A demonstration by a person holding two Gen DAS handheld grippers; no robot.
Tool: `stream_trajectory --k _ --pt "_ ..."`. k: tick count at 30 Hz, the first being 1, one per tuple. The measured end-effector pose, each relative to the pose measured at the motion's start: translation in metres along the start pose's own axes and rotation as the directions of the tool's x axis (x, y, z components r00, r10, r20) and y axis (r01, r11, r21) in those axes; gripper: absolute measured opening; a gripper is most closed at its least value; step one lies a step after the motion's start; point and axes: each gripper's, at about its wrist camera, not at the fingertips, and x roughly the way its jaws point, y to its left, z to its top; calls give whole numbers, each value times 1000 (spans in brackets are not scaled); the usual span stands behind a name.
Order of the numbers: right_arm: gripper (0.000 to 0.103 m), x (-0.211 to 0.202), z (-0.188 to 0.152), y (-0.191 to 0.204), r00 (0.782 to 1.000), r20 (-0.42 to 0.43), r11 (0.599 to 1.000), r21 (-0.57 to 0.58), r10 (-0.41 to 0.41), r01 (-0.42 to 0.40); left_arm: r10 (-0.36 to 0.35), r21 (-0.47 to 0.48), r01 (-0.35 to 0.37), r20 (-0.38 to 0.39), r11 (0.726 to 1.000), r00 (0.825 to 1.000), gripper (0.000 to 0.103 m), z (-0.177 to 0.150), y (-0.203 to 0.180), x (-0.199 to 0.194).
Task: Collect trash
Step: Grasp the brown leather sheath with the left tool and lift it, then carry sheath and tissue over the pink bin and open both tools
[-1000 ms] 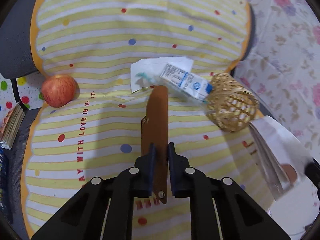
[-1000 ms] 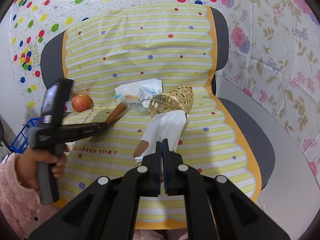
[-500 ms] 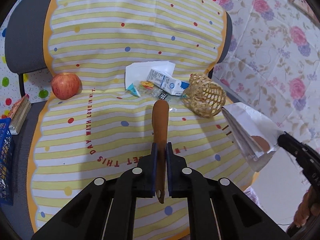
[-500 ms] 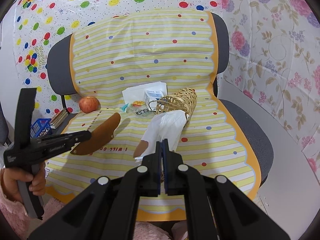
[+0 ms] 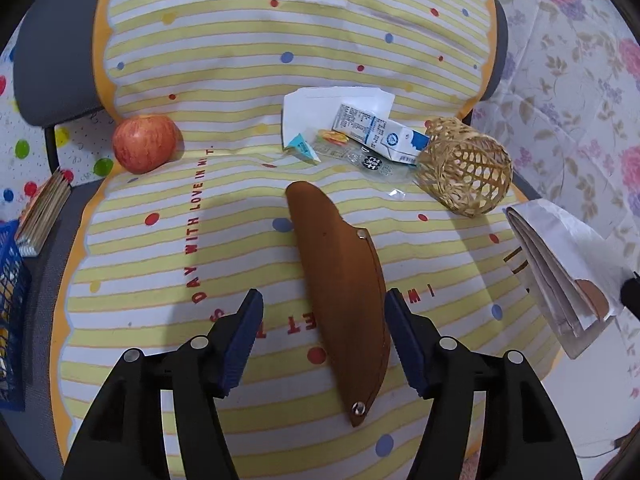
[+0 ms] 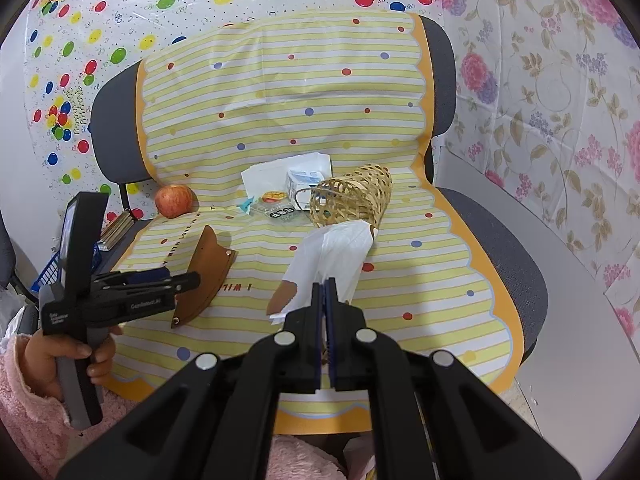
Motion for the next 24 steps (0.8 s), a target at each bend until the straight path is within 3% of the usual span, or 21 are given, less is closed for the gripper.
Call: stream_trajectory --k 5,11,14,15,24 --pt "2 5 -2 -2 1000 -12 1000 9 7 -7 114 92 -114 -1 989 993 65 2 -18 17" --pt "2 6 -3 -2 1000 -15 1000 13 13 -13 153 116 -153 7 981 988 64 8 -30 26" --pt "2 5 -3 -2 1000 -14 1000 14 13 -13 131 106 -132 8 986 991 61 8 -30 25" --pt "2 4 -3 -2 1000 -13 1000 15 12 -12 146 104 -147 15 984 989 53 7 -28 24" --pt "2 -6 -3 -2 1000 3 1000 20 10 -11 33 46 -35 38 998 999 50 0 -15 -9"
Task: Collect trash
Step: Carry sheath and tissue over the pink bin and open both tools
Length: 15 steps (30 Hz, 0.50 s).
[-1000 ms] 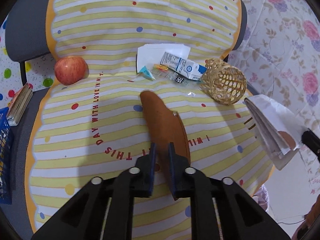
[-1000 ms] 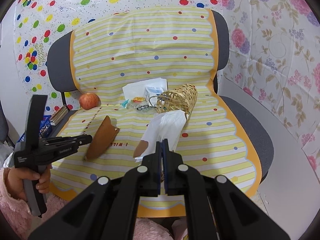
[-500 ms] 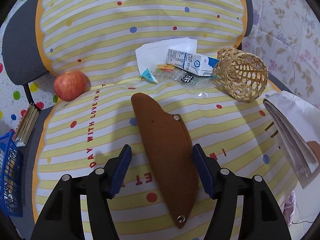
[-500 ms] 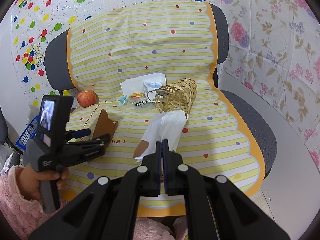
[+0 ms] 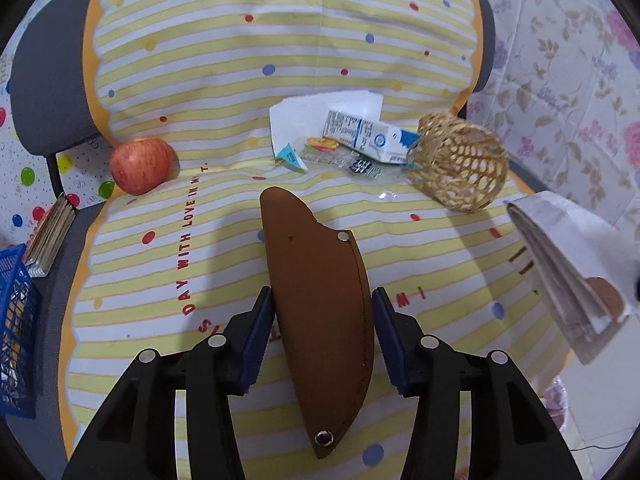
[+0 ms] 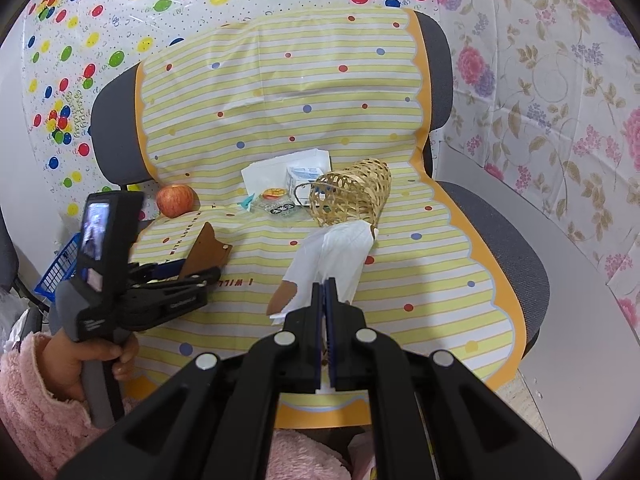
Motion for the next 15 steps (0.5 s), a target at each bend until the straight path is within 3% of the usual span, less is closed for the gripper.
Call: stream_trajectory --k 5,15 --pt "2 -6 2 -1 1000 12 1000 8 9 -9 -52 -26 53 54 998 997 50 -7 1 -41" --pt "2 -31 -6 1 1000 26 1000 -14 -11 12 -184 42 180 129 983 974 50 -31 -37 -107"
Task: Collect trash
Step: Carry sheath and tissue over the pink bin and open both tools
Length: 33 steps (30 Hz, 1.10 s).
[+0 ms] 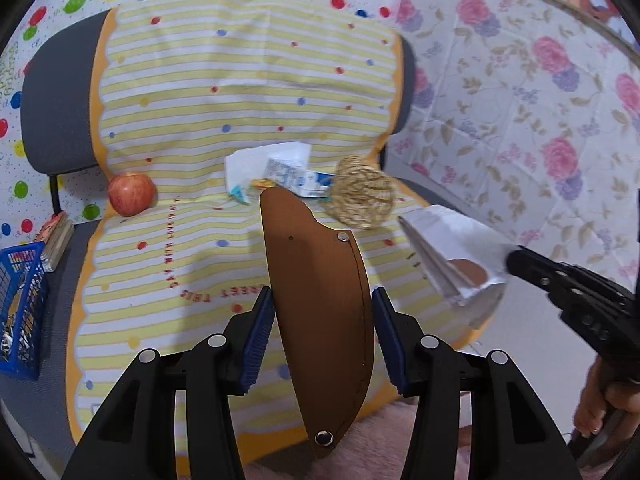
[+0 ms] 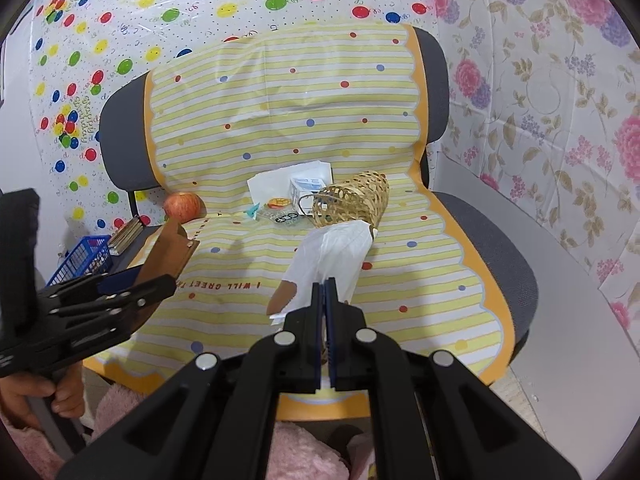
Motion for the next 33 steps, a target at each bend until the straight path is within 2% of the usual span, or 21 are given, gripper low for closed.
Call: stream_trajectory --k 7,16,26,33 --pt "2 -32 -20 -15 999 1 999 27 -41 41 -86 62 86 4 994 996 50 -14 -45 -17" --pt "2 -81 -46 -37 992 24 990 66 -126 124 -151 151 152 -14 977 988 50 -31 -93 -20" --pt "2 -124 -85 -65 974 2 963 151 -225 222 -238 242 249 -74 938 968 51 -55 -148 -10" --pt "2 -134 -117 -81 965 -56 943 205 -258 264 -282 275 307 -126 911 951 51 -72 -175 2"
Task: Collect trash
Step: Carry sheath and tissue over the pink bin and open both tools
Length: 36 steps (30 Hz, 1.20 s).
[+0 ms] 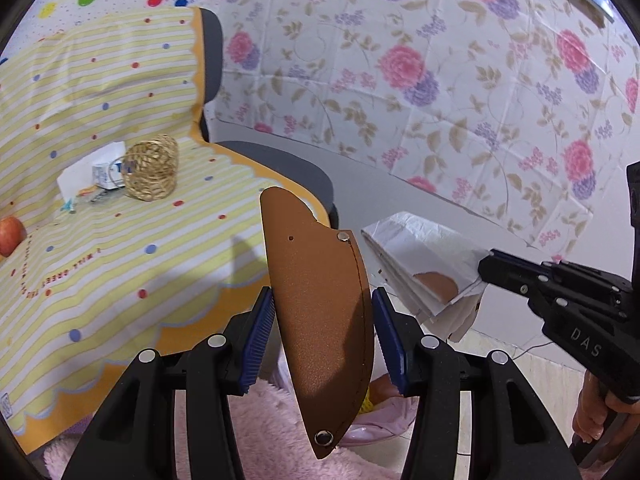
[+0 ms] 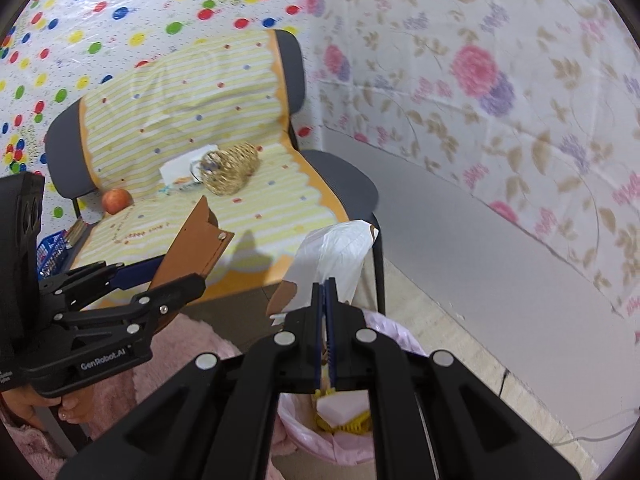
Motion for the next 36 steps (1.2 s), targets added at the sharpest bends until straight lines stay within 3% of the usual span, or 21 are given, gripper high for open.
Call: stream_trajectory --k 11,14,16,17,20,27,36 --pt "3 39 -24 -29 995 -101 997 79 6 2 -45 35 48 -88 998 995 53 5 -18 49" --pt "4 48 -27 -35 994 -109 995 100 14 -3 -34 20 36 -88 999 996 68 7 -14 55" --pt "7 54 -29 -38 993 -119 993 115 18 -4 -34 6 35 -91 999 995 70 7 -10 56" --pt "9 56 -30 -39 992 -123 993 120 16 -1 -29 2 29 -90 1000 996 76 8 -8 56" --pt "22 56 -31 -41 992 -126 992 130 15 1 2 -15 -4 -78 1000 997 77 8 2 49" --pt "22 33 -12 -38 998 -65 993 114 0 7 106 -54 -109 -49 993 993 77 4 29 18" --pt "22 13 17 -3 998 6 997 39 65 -65 231 -102 -230 -1 968 973 77 3 66 -24"
